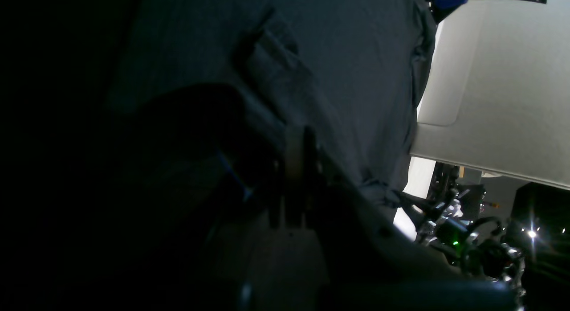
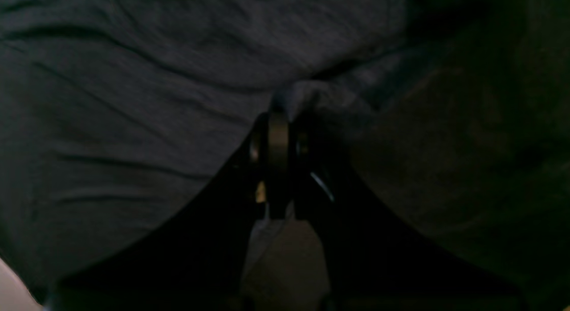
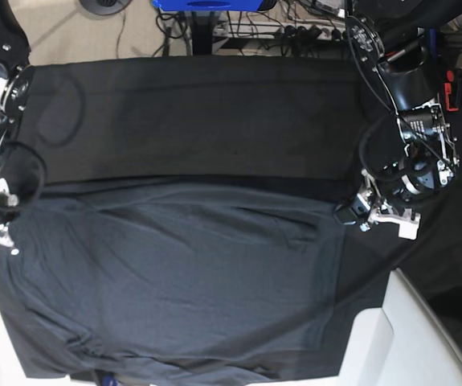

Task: Fold the T-shirt properly
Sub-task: 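Drag the collar edge with both grippers toward the hem, folding it over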

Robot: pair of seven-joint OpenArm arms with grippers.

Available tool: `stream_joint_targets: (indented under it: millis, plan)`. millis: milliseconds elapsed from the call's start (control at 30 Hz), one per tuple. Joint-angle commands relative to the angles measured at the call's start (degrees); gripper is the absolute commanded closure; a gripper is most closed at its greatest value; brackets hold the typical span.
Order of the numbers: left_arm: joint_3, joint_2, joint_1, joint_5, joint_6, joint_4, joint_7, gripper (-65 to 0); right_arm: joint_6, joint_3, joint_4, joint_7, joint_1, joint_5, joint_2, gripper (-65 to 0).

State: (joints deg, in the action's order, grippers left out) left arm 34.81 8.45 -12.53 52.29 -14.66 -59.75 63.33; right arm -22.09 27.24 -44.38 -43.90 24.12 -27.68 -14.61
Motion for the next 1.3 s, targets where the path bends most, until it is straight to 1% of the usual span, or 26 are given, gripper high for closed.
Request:
stream_joint_targets:
  millis: [0, 33, 67, 133, 233, 567, 700, 767, 833, 967, 1267]
  plan:
    - [0.1, 0.7, -1.2, 1.1, 0.7, -0.8, -0.5, 0.0, 0.1, -0.1, -0.1, 0.8, 1.9, -0.1, -1.4, 0.0]
    - [0.1, 0.7, -1.2, 1.1, 1.8, -0.8, -0.6, 0.0, 0.2, -0.1, 0.4, 0.9, 1.9, -0.1, -1.8, 0.0]
    - [0.3, 0.7, -1.3, 1.1, 2.3, -0.8, -0.6, 0.0, 0.9, -0.2, 0.7, 1.2, 1.9, -0.1, -1.9, 0.0]
    - [0.3, 0.7, -2.0, 1.1, 2.3, -0.8, -0.6, 0.0, 2.1, -1.8, 0.7, 1.9, 2.0, -0.1, -2.1, 0.0]
    - [0.2, 0.7, -2.8, 1.1, 2.3, -0.8, -0.6, 0.0, 2.3, -3.5, 0.7, 2.5, 2.0, -0.1, -2.1, 0.0]
    - [0.4, 0.7, -3.9, 1.0, 2.4, -0.8, -0.9, 0.0, 2.5, -3.7, 3.2, 6.2, 2.7, -0.1, -2.1, 0.0]
    - [0.0, 0.7, -3.5, 1.0, 2.4, -0.4, -3.7, 0.0, 2.7, -3.9, 3.2, 6.2, 2.9, -0.1, -2.1, 0.0]
    - [0.0, 0.7, -3.8, 1.0, 2.4, 1.6, -3.9, 0.0, 3.6, -5.5, 3.2, 6.2, 3.5, -0.1, -2.1, 0.0]
    - [0.1, 0.7, -4.0, 1.0, 2.4, 3.4, -4.0, 0.0, 3.7, -7.1, 3.5, 6.3, 3.9, -0.1, -2.1, 0.0]
    - [0.0, 1.7, -4.0, 1.0, 2.4, 4.1, -5.5, 0.0, 3.8, -7.3, 3.5, 6.3, 4.1, -0.1, -2.1, 0.0]
    - [0.0, 1.8, -4.0, 1.0, 2.4, 4.1, -5.7, 0.0, 4.0, -7.7, 3.5, 6.4, 4.5, -0.1, -2.1, 0.0]
